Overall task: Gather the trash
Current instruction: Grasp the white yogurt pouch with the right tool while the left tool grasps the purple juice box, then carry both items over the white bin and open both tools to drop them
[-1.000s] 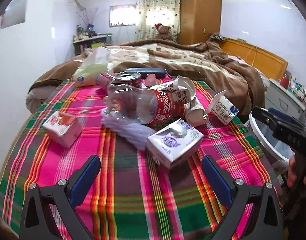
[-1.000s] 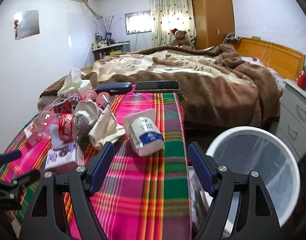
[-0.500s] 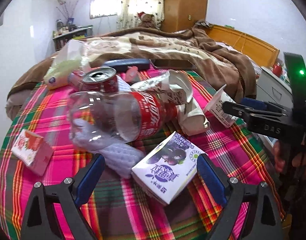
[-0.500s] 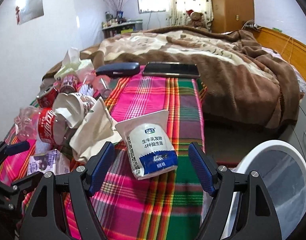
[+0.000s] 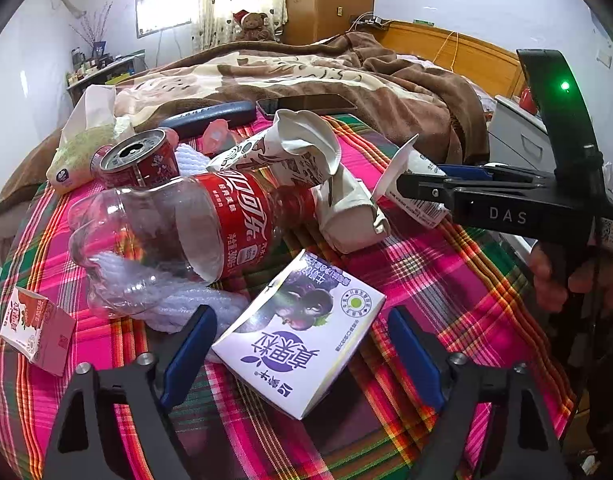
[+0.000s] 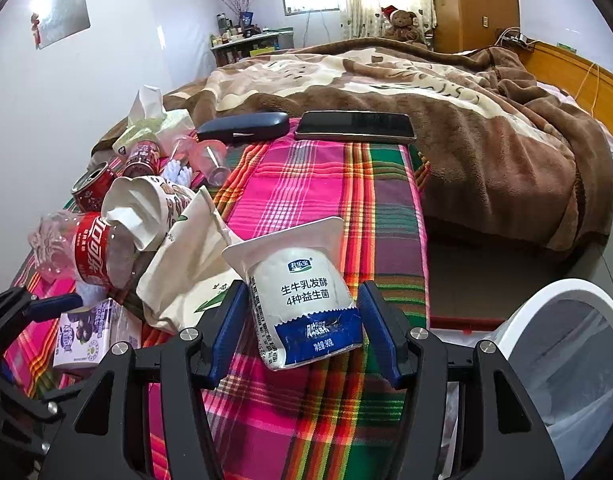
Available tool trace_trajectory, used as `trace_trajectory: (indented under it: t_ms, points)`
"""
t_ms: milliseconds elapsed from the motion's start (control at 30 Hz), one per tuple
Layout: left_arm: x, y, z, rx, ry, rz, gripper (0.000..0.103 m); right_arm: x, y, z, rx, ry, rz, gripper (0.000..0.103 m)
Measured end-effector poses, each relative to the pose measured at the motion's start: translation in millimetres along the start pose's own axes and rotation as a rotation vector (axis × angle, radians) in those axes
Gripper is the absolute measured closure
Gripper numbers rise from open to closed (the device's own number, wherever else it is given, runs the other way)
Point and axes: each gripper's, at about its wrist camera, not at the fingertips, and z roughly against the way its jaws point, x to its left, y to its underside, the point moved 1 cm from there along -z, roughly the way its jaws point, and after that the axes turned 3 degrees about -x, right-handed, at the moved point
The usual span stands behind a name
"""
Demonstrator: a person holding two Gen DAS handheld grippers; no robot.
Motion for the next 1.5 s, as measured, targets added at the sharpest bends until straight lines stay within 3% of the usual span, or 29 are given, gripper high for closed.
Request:
trace_trajectory:
  t_ms: [467,900,1200,1500]
  points:
    - [-6,5,8,0.005,0.000,0.017,0.039,-8,7,15,-0.043,-0.003,-0.057,0.046]
    - [-17,6,31,-0.046,0.004,0.047,0.041,-15,15,46,-0.110,-0.006,-0.103,0.046]
    - [-54,-17,48,-0.097,0.051,0.008,0.041,-44,22,88,-0.181,0.064,-0.155,0.046]
    - [-114,-50,38,-0.120,0.169,-0.025,0.041,-92,42,117,-0.192,0.205,-0.235,0.046]
